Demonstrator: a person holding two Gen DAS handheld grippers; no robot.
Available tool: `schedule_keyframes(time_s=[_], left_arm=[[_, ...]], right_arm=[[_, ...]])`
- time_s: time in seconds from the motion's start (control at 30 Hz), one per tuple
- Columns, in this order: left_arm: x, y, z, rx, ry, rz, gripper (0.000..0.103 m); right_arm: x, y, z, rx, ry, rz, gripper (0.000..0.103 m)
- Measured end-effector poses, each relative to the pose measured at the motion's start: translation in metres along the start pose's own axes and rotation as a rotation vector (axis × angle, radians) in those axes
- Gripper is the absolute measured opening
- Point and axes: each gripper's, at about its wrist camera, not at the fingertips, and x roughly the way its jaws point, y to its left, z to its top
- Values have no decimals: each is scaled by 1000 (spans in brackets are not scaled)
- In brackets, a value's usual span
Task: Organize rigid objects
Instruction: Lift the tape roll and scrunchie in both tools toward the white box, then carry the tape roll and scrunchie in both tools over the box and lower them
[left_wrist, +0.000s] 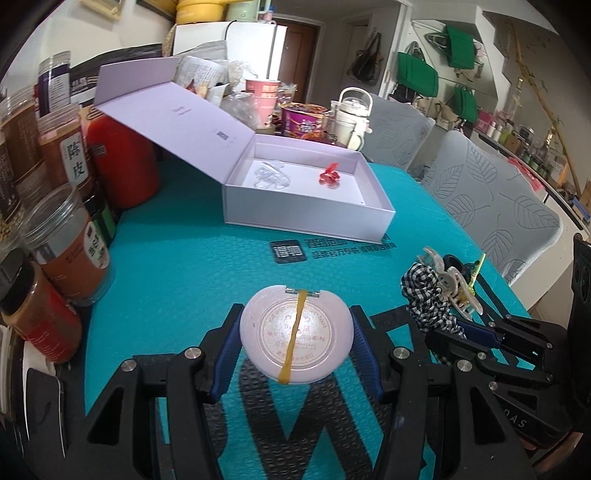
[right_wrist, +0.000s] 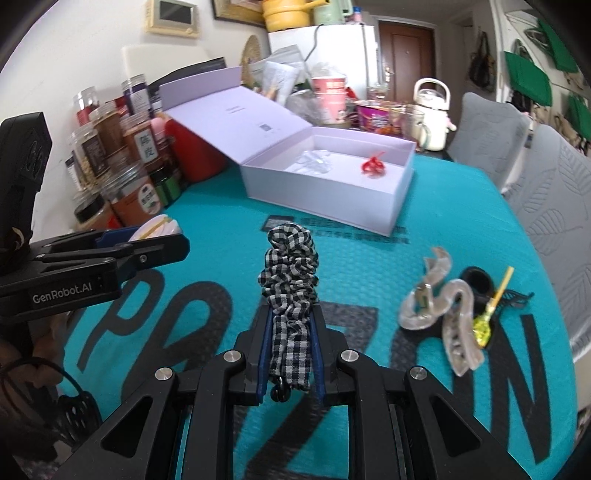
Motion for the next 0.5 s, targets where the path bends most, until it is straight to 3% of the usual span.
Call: schedule_keyframes(time_s=[0.5], left_arm=[[15,30,23,-17,11,18,55]], right_arm=[[35,26,27,-74,48,61,19]])
